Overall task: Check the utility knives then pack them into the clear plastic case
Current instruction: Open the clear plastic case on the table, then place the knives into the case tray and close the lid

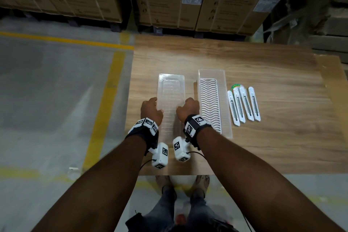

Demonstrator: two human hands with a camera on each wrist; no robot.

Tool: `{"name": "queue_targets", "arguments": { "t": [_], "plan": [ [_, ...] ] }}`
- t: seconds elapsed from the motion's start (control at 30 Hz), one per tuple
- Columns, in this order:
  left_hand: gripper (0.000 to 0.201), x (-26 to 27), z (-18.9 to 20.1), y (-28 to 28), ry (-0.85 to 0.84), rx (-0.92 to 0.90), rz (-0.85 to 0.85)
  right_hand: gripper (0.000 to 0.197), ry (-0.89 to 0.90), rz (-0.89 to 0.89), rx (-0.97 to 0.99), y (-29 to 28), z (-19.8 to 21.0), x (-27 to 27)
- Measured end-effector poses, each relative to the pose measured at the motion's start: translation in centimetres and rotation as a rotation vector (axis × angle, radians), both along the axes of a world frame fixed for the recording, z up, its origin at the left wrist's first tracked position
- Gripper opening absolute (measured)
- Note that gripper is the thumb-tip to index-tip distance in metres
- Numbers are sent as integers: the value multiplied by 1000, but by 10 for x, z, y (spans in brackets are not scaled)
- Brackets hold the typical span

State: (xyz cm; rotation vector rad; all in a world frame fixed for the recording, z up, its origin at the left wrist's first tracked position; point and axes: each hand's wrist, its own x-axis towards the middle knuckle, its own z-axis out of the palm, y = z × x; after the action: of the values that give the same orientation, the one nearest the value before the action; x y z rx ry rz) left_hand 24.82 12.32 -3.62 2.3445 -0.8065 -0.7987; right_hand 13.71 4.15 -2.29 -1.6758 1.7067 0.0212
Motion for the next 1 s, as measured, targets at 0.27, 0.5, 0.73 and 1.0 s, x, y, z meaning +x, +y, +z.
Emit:
{"name": "queue_targets", "arguments": {
  "t": [0.27,0.5,0.73,1.0],
  "plan": [
    [40,1,-23,-6,-23,52,-112,40,41,77,19,-4,-6,-2],
    [61,-4,-17,-1,-49,68,-150,45,19,112,2,3,-4,-3],
    [77,-10,4,7,-31,60,-130,46,-183,115,-20,6,16,-16],
    [64,-40,36,-14,-31,-35,-188,17,-462,-68,-70,-14,55,-72]
  ]
}}
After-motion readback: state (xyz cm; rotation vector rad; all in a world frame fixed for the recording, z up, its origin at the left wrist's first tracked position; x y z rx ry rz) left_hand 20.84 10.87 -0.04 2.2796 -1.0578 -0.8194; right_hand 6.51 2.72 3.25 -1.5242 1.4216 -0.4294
